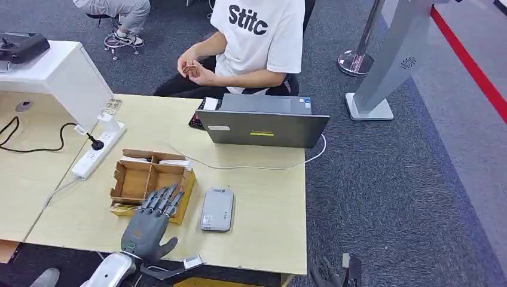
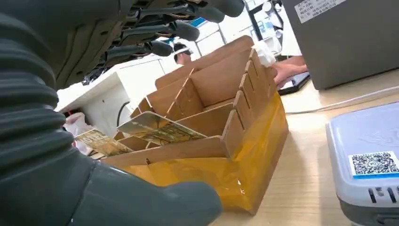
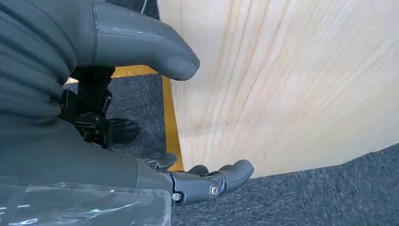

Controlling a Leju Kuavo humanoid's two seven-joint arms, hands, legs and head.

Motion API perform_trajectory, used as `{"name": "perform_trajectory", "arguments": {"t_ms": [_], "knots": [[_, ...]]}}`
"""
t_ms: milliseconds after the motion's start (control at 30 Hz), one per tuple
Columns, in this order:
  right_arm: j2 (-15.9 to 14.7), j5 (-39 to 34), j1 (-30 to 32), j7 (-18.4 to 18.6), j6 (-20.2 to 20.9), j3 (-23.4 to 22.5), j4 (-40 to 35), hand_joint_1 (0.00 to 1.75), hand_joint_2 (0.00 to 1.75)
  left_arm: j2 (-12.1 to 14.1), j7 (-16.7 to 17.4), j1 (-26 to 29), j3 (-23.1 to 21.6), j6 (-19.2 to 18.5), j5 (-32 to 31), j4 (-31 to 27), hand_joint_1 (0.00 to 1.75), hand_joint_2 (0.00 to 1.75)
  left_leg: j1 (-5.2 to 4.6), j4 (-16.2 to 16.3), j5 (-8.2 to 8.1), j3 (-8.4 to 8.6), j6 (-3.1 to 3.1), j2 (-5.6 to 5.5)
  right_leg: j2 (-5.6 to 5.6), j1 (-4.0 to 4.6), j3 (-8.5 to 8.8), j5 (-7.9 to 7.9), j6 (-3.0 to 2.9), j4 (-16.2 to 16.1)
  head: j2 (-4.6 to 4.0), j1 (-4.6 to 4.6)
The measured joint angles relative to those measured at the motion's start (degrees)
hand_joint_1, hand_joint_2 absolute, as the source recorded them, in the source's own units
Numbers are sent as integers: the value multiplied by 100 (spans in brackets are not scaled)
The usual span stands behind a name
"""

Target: Pass the card to the sensor for recognition and then transmit it.

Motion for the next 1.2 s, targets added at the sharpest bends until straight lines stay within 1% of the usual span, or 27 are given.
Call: {"name": "perform_trajectory", "arguments": {"t_ms": [233,333,533,733,967,1200], "knots": [[0,-9,2,2,11,0,-2,0,175,11,29,18,103,24,-221,0,0,175,1,0,0,0,0,0,0,1,0,0,0,0,0,0],[0,18,3,2,11,0,-2,0,175,11,90,13,168,89,-374,6,0,175,0,0,0,0,0,0,0,0,0,0,0,0,0,0],[0,48,4,31,13,7,-2,0,175,13,105,-39,324,157,-564,53,0,175,0,0,0,0,0,0,0,0,0,0,0,0,0,0],[0,44,10,31,37,42,-2,0,175,46,99,-54,614,192,-567,135,0,175,1,0,0,1,0,1,1,1,-1,0,0,0,0,0],[0,48,14,28,46,90,-2,0,175,50,-85,-128,988,256,-477,339,0,175,1,0,0,0,0,1,1,0,-1,0,0,0,0,0],[0,33,17,26,50,103,-2,0,175,48,-137,-161,1152,289,-477,487,0,175,0,0,0,0,0,1,1,0,0,0,0,0,0,0]]}}
